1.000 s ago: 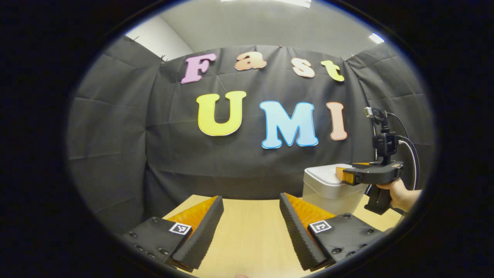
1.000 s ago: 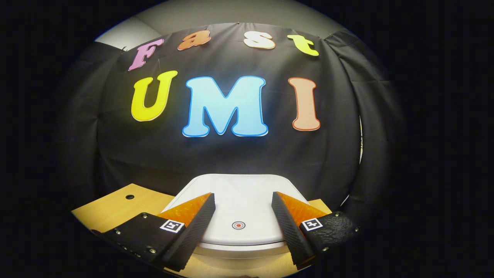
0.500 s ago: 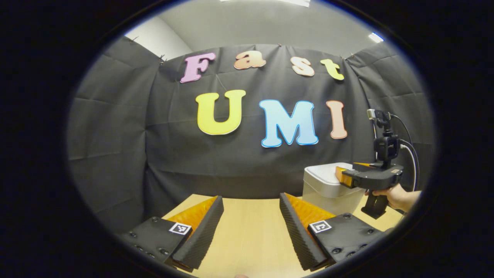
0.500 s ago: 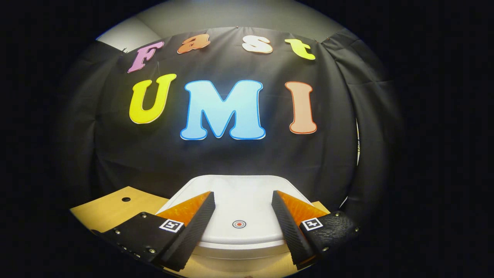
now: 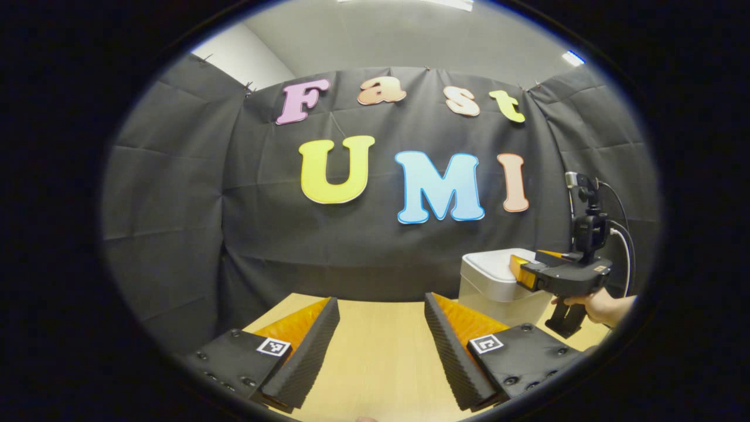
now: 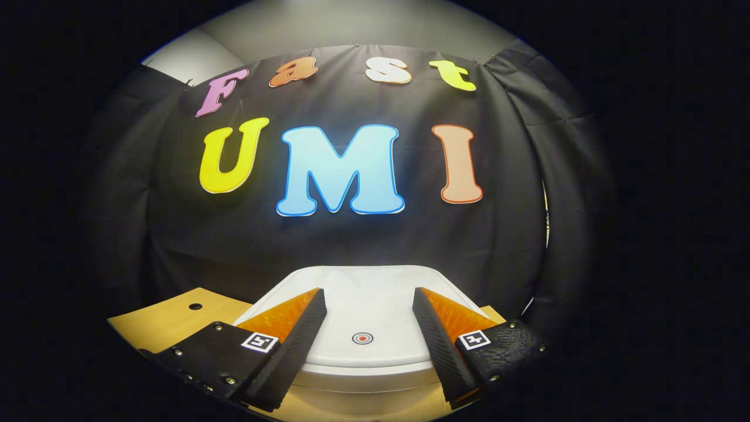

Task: Press the lid of the desktop garbage bin to open it, pick up the crumpled paper on the desktop and throw it into the bin, then pick up the pop can on the desktop and drop it into the bin, and finally close the garbage bin lid.

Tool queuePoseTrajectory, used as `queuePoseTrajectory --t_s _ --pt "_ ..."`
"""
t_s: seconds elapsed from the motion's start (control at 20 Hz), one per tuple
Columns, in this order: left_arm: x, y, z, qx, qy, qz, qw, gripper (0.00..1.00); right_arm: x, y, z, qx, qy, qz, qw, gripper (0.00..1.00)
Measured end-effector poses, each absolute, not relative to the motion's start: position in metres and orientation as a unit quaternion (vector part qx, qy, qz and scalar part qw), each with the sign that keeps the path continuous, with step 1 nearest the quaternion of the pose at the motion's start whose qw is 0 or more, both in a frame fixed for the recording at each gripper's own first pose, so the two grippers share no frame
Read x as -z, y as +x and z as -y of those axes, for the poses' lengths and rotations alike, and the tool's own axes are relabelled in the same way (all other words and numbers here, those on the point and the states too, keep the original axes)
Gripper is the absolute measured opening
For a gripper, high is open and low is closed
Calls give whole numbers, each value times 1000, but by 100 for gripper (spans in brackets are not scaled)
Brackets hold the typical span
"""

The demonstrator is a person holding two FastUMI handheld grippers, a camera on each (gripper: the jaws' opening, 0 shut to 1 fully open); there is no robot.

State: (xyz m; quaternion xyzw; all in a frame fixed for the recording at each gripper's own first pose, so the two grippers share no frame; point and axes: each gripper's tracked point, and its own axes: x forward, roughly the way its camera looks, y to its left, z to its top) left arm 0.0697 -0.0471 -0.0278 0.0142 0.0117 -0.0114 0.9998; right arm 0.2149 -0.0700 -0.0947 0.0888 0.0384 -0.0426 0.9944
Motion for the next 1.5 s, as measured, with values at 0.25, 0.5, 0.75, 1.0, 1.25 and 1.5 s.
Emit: queuePoseTrajectory --t_s 0.25,0.5,0.75,1.0,1.25,1.5 --pt "21 54 48 0 20 -7 1000 100 89 209 71 42 93 -42 994 95" --pt "23 29 51 -19 22 -5 1000 100 86 168 66 32 77 -67 994 95" --pt "33 8 58 -26 21 -9 999 100 81 113 51 -1 87 -68 994 95" --pt "44 6 66 -12 17 -14 1000 100 76 56 45 -2 81 -62 995 94" --pt "44 16 67 8 15 -11 1000 100 63 15 36 14 68 -49 996 94" --pt "55 28 58 27 6 -18 999 100 54 2 22 30 60 -39 997 94"
